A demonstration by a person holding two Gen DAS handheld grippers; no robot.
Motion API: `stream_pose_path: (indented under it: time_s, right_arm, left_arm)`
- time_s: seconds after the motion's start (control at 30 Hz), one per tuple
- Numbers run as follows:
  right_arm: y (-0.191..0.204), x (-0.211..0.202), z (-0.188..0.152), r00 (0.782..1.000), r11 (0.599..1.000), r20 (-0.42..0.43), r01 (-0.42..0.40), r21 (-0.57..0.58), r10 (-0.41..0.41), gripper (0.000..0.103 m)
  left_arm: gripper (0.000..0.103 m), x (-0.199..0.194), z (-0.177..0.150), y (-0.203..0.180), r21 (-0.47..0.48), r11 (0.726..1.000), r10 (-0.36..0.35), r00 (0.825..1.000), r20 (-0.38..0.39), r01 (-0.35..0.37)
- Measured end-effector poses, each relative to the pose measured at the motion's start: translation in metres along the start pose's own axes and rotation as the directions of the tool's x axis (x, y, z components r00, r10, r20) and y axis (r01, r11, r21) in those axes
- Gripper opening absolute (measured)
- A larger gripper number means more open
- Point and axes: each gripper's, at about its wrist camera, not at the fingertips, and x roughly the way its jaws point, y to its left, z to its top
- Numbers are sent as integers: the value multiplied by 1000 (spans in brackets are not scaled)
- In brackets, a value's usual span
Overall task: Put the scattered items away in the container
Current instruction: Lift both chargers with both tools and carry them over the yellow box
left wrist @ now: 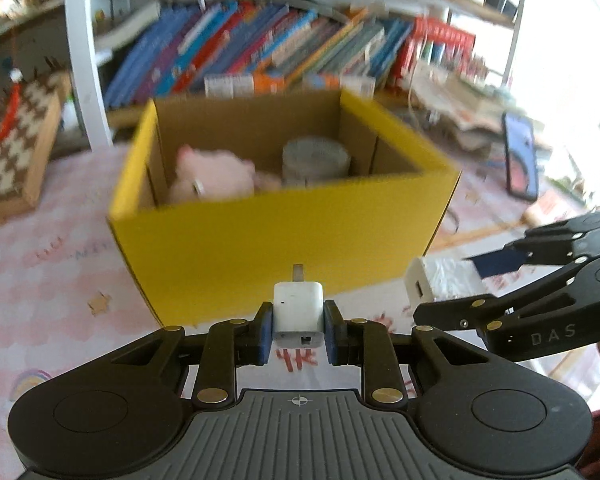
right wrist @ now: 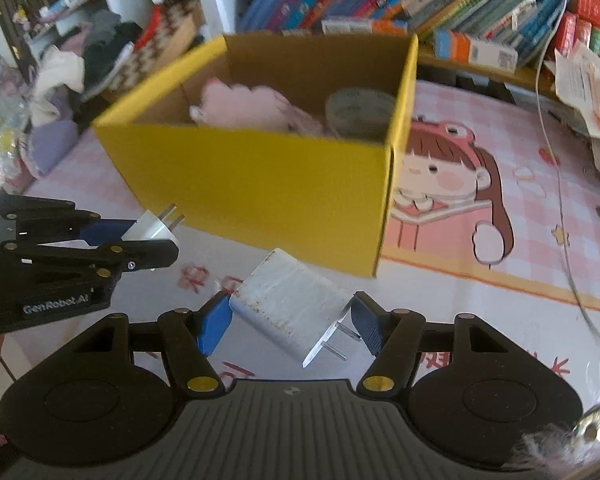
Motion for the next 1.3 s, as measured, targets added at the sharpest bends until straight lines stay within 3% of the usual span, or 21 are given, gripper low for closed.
stream_pose_path:
  time_s: [0.2,0.43,0.57,0.67,0.8,0.97,1.13,1.3]
  right_arm:
    - [7,-32,18,995,999,85,-48,-21,50,63]
    - [6,-58,65,970,996,228,-64,-68,78,63]
    - [-1,-52,98,963,995,258,-59,-76,77,63]
    - [-10,-42,126,960,996,263,-87,-36,94,63]
    - [-19,-16,168,963,989,234,-144,28,133,63]
    - [-25,37,201,980,983,124,-168,79,157,63]
    - [-39,83,209,984,970,34,-176,168,173,63]
    - [-45,129,212,988,976,-63,-128,177,141,63]
  left_arm:
    - [24,-22,30,7,14,1000,-4,995,102,3]
    - [24,-48,64,15,31,1000,-11,975,220,4]
    - [24,-32,81,15,77,997,6,976,216,-23]
    - [24,-15,89,20,74,997,-9,984,176,-4]
    - [24,15,101,22,95,995,-4,994,106,-6]
    - [24,49,112,19,118,993,-10,999,32,6]
    - [24,66,112,21,94,995,-26,1000,-10,27]
    - [24,92,117,29,85,996,-6,996,-85,13]
